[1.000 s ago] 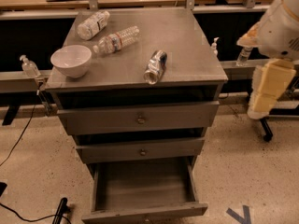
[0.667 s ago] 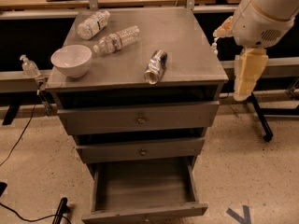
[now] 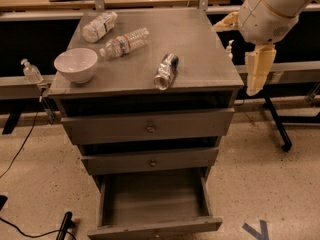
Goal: Place redbull can into bottom drawer
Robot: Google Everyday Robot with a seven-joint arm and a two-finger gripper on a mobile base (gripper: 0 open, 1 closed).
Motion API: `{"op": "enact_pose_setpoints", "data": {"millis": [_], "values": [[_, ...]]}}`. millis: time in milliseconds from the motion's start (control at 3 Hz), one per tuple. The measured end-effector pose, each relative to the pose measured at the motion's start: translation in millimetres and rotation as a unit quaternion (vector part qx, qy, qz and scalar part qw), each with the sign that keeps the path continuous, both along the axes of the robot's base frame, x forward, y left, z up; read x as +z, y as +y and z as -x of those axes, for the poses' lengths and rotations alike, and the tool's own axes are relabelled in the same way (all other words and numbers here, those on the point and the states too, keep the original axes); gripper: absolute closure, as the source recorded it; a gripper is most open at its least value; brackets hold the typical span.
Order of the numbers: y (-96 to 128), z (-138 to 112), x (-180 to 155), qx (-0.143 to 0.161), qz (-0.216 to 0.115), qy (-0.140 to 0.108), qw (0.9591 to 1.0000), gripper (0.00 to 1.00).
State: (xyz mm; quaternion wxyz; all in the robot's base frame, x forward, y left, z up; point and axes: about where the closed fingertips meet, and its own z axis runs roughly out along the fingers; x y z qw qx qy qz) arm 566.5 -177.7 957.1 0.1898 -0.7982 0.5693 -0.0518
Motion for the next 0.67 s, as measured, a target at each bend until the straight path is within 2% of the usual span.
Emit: {"op": "enact_pose_setpoints", "data": {"millis": [333,667], "values": [[-1.1,-7.7,-11.2,0.032,-0.006,0.018,0.9993,0.00],[-4.0,-35.2,-20.6,0.106,0.036,0.008,0.9937,0.00]]}}
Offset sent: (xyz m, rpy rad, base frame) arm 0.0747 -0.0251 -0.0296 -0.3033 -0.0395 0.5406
